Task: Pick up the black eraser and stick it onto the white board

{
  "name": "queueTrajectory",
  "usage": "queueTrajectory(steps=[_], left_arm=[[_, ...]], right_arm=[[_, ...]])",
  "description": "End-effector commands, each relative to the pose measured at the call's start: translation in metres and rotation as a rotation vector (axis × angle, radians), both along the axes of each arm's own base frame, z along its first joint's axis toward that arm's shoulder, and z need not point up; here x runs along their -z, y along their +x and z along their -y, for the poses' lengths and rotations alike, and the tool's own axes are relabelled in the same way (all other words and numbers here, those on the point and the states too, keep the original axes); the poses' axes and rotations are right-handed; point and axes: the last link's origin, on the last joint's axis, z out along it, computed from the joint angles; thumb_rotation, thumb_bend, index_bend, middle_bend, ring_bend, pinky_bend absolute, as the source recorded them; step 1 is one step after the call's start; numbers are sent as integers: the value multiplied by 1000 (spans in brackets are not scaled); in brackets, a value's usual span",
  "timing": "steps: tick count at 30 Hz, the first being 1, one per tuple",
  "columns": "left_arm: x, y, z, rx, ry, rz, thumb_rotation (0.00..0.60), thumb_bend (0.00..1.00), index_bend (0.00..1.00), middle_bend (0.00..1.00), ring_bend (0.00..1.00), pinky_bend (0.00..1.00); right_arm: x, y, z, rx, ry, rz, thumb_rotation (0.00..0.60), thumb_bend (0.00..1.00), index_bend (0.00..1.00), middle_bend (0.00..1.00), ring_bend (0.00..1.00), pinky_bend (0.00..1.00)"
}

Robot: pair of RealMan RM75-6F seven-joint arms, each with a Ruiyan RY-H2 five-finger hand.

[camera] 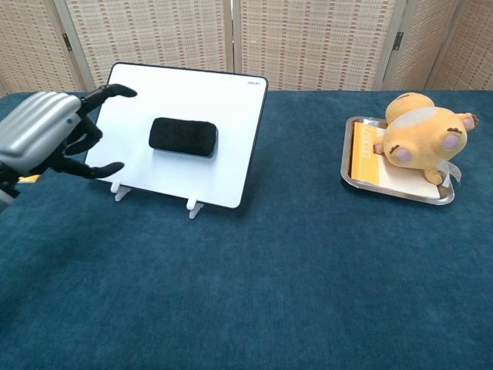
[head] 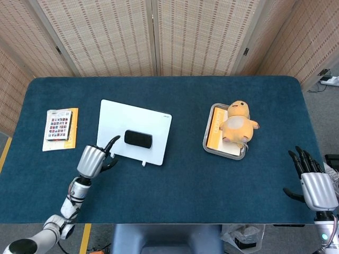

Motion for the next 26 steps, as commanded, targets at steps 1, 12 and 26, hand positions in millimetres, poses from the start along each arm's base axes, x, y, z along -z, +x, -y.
queueTrajectory(steps=[1, 12, 26], left_arm=[[-48, -66, 64, -245, -91, -236, 600, 237, 102, 1000, 911, 971], [-155, -69, 160, -613, -101, -169, 600, 238, 54, 327, 224, 367], [-166, -65, 182, -561, 25, -158, 600, 238, 54, 10, 0, 108]], right_arm=[[1, 0, -1, 2, -1, -2, 600, 151, 0, 0, 19, 182], [9, 1, 3, 31, 5, -32, 600, 151, 0, 0, 17, 182], [20, 2, 10, 33, 57, -61, 600, 151, 0, 0, 17, 185]])
